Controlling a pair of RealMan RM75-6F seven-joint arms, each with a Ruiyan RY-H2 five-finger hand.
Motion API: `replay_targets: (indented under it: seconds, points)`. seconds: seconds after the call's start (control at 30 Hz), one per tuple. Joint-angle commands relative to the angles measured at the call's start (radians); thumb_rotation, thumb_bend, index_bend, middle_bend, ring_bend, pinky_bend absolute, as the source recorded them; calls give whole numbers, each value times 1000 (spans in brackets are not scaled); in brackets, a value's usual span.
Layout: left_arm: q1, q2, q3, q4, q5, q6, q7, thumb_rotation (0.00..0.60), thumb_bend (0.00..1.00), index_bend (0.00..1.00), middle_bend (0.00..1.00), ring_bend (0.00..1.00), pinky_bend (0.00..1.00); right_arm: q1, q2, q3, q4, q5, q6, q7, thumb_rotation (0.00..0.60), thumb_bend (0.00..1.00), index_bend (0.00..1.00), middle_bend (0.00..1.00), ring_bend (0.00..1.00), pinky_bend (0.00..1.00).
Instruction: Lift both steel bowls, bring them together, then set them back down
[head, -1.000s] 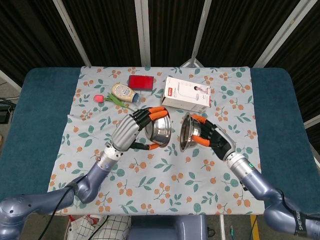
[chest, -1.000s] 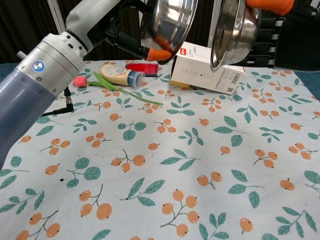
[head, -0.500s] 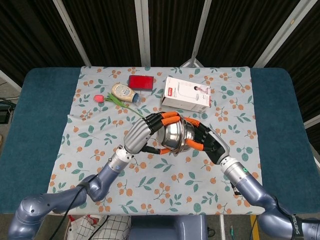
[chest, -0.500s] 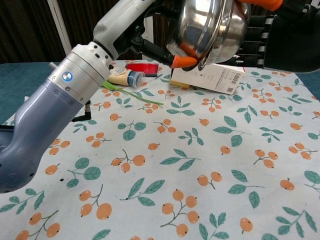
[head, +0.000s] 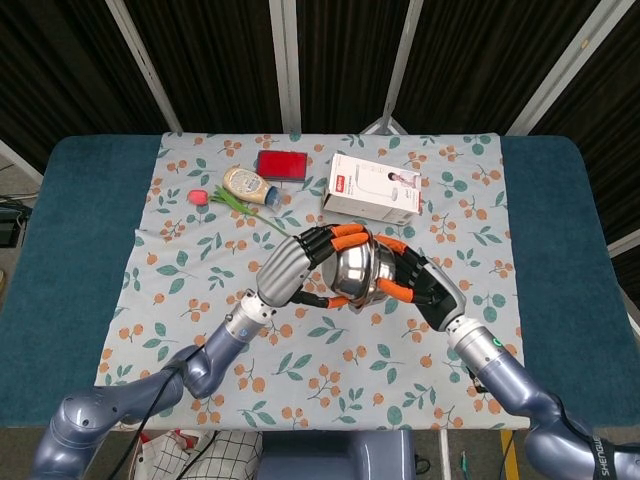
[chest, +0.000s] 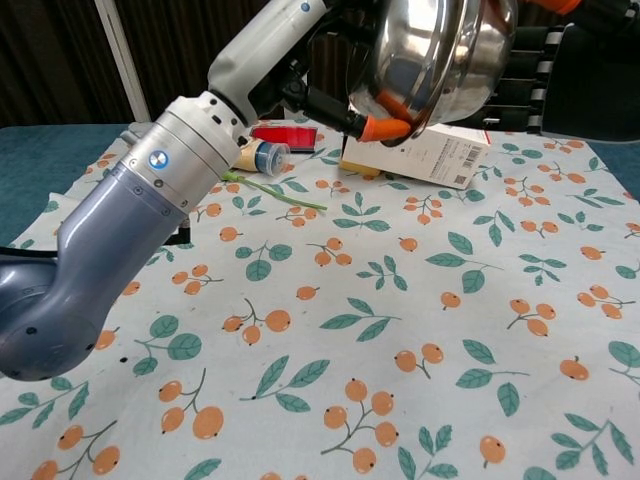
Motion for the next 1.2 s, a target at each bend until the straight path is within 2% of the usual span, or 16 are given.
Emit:
replay_targets:
  seconds: [0.03,0.23,0.3,0.43,0.67,0.9,1.2]
  points:
    - [-10,-14,6,27,6,13,-3,600,392,470,683,540,696,-5,3,4,0,-5,-4,8,600,447,1000,880,970,1000]
    - [0,3,23,15,21,66,-16,600,393,473,684,540,696,-21,16,19,19,-17,-7,38,600,447,1000,880,970,1000]
    - [15,35,32,-44,34,101,-27,600,393,476,685,540,696,-26,23,26,41,-21,-18,60,600,447,1000,880,970,1000]
    - [27,96,41,-144,31,83,17,600,392,476,685,540,696,-29,19,31,70,-37,-37,98,600,447,1000,880,970,1000]
    - [43,165,45,-229,36,79,96,600,393,476,685,540,696,-33,13,31,106,-69,-50,131,600,447,1000,880,970,1000]
    - [36,169,46,-220,36,57,125,600,395,475,685,540,696,-25,3,28,100,-79,-57,134,600,447,1000,880,970,1000]
    - [9,128,31,-178,25,36,99,600,396,475,685,540,696,-17,-22,21,41,-77,-43,117,600,456,1000,880,970,1000]
